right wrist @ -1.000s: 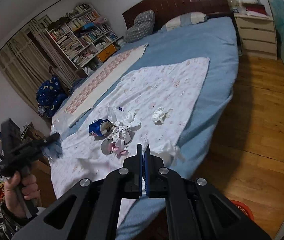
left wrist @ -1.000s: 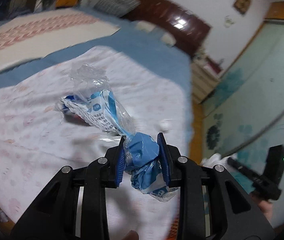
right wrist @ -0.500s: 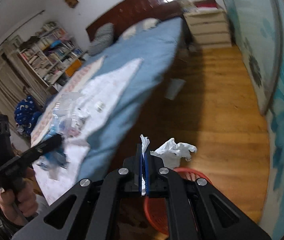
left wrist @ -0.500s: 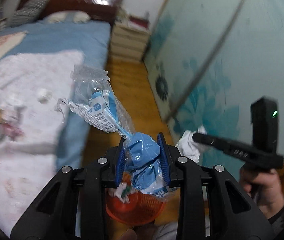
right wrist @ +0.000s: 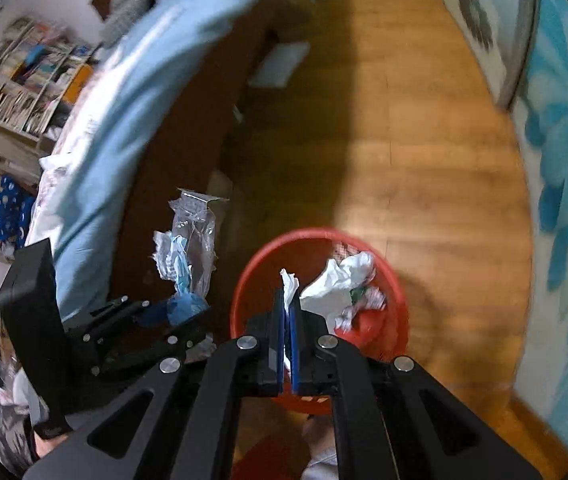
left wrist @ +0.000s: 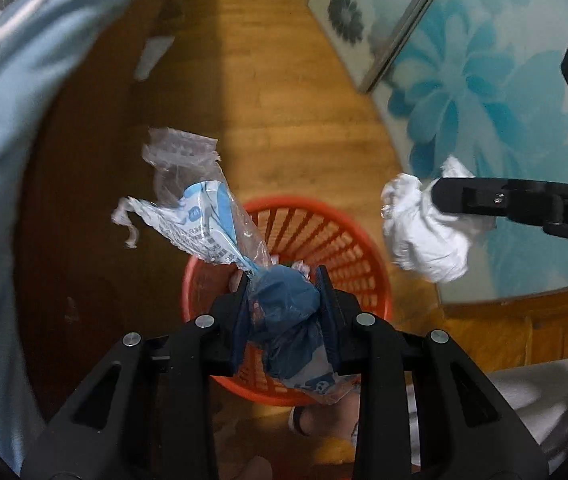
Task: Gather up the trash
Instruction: 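Carry both items over the red wastebasket and open both tools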
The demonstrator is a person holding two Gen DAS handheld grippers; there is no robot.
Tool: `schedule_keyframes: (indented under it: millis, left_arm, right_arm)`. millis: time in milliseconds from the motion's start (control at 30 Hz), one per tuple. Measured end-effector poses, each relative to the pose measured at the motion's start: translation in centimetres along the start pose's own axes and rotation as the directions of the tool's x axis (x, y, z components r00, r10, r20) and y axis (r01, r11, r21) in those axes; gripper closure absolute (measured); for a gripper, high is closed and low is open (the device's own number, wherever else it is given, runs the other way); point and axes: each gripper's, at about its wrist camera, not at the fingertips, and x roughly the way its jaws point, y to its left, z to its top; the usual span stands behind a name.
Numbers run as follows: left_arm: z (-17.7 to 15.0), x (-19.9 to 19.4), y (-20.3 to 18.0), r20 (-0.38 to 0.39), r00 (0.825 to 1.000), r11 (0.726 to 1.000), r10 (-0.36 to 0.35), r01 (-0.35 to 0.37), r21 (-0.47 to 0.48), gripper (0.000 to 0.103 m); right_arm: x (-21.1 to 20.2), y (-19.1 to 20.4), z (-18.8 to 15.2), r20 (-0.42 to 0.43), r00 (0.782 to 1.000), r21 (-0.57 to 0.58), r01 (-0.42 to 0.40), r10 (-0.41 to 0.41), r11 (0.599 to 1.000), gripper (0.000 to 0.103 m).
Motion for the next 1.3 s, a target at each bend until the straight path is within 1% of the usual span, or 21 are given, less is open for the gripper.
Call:
schedule_keyframes:
  millis: [67,200,333,433,600,633,667,700,733,767,800,833,900,967,1033,1067,1133,1200,1233,1267,1300]
  left_arm:
    - [-0.1,0.8,0.1,-0.021,1.000,1.000,0.005,-0.005,0.008,0.072]
    - [0.1,1.4,0.3,-0.036,0.999,1.000,0.019,-0.018,0.007,0.072]
    - [0.2,1.2,0.5,-0.030,0.999,1.000,0.025,-0.025,0.006,0.072]
    - [0.5,1.7,0.3,-0.023,0.999,0.999,0.033,-0.033,0.015,0.071]
    - [0.6,1.6,0.3,-0.021,0.999,0.999,0.033,-0.033,0.011,0.071]
    - [0.5,1.5,0.3,-0.020,0.999,0.999,0.035,-0.035,0.011,0.067]
    - [0.5,1.6,0.3,-0.025,0.999,0.999,0.047,-0.047,0.013,0.061]
    - [0.5,1.6,0.4,-0.036,0.997,0.998,0.067,-0.067,0.012,0.033]
    - [0.4,1.6,0.5,-0.040,0.996,0.997,0.075,-0.075,0.005,0.011]
    - [0.3,1.5,0.7,-0.041,0.995,0.996,0.089,-0.090,-0.003,0.011]
    - [0.2,1.4,0.8,-0.046,0.994,0.995,0.101,-0.101,-0.005,0.011]
    - [0.1,1.3,0.8,-0.060,0.992,0.994,0.111,-0.111,0.000,0.011]
    - [0.0,0.9,1.0,-0.064,0.991,0.993,0.116,-0.116,0.000,0.011]
    - [-0.2,-0.1,1.3,-0.051,0.993,0.994,0.108,-0.109,-0.005,0.011]
    - [-0.6,-1.4,1.6,-0.032,0.994,0.995,0.103,-0.103,-0.006,0.011]
    - [-0.8,-2.2,1.8,-0.017,0.995,0.995,0.102,-0.102,-0.009,0.011]
    - [-1.1,-4.2,2.6,0.018,0.996,0.996,0.086,-0.086,-0.028,0.011]
    - [-0.8,-6.0,3.3,0.060,0.996,0.997,0.069,-0.066,-0.046,0.011]
    - [-0.8,-7.7,4.1,0.100,0.992,0.996,0.073,-0.067,-0.060,0.011]
    - [-0.7,-8.6,4.8,0.122,0.990,0.996,0.073,-0.065,-0.068,0.011]
    - [-0.8,-10.3,5.9,0.161,0.984,0.994,0.075,-0.062,-0.086,0.011]
  right_arm:
    - [1.7,-0.4,0.2,-0.021,1.000,0.008,0.007,-0.007,1.000,0.100]
    - [3.8,-0.9,0.0,-0.041,0.999,0.025,0.015,-0.014,1.000,0.100]
    - [5.8,0.0,0.2,-0.054,0.998,0.025,0.026,-0.025,0.999,0.100]
    - [5.9,0.2,-0.1,-0.047,0.998,0.016,0.043,-0.043,0.999,0.100]
    - [5.8,0.9,0.4,-0.049,0.997,0.005,0.054,-0.054,0.999,0.099]
    - [5.8,0.9,0.4,-0.052,0.997,0.008,0.056,-0.056,0.998,0.098]
    - [5.5,0.9,0.4,-0.041,0.996,0.011,0.085,-0.085,0.996,0.094]
    - [5.3,0.8,0.6,-0.036,0.993,0.007,0.110,-0.110,0.994,0.090]
    - [5.0,0.7,0.7,-0.032,0.992,0.005,0.123,-0.123,0.992,0.057]
    - [4.4,0.6,0.8,-0.016,0.993,0.017,0.113,-0.113,0.993,0.022]
    - [4.0,0.5,0.8,-0.004,0.995,0.028,0.102,-0.102,0.994,0.020]
    - [3.6,0.5,1.0,0.003,0.995,0.035,0.100,-0.101,0.994,0.025]
    - [2.5,0.7,1.4,0.022,0.994,0.045,0.106,-0.107,0.993,0.026]
    - [1.3,1.0,1.9,0.054,0.994,0.068,0.090,-0.094,0.994,0.026]
    - [-0.8,2.1,2.9,0.111,0.992,0.084,0.051,-0.060,0.995,0.026]
    - [-1.3,2.6,3.1,0.126,0.991,0.086,0.041,-0.051,0.995,0.025]
    - [-3.1,4.6,4.0,0.179,0.984,0.080,-0.008,-0.007,0.997,0.025]
    - [-4.6,7.4,4.9,0.231,0.972,0.043,-0.057,0.046,0.997,0.023]
    - [-5.0,8.7,5.3,0.249,0.967,0.026,-0.067,0.059,0.997,0.021]
    - [-5.4,10.3,5.7,0.265,0.962,0.004,-0.076,0.073,0.997,0.020]
    - [-5.9,12.5,6.2,0.285,0.954,-0.038,-0.092,0.099,0.995,0.020]
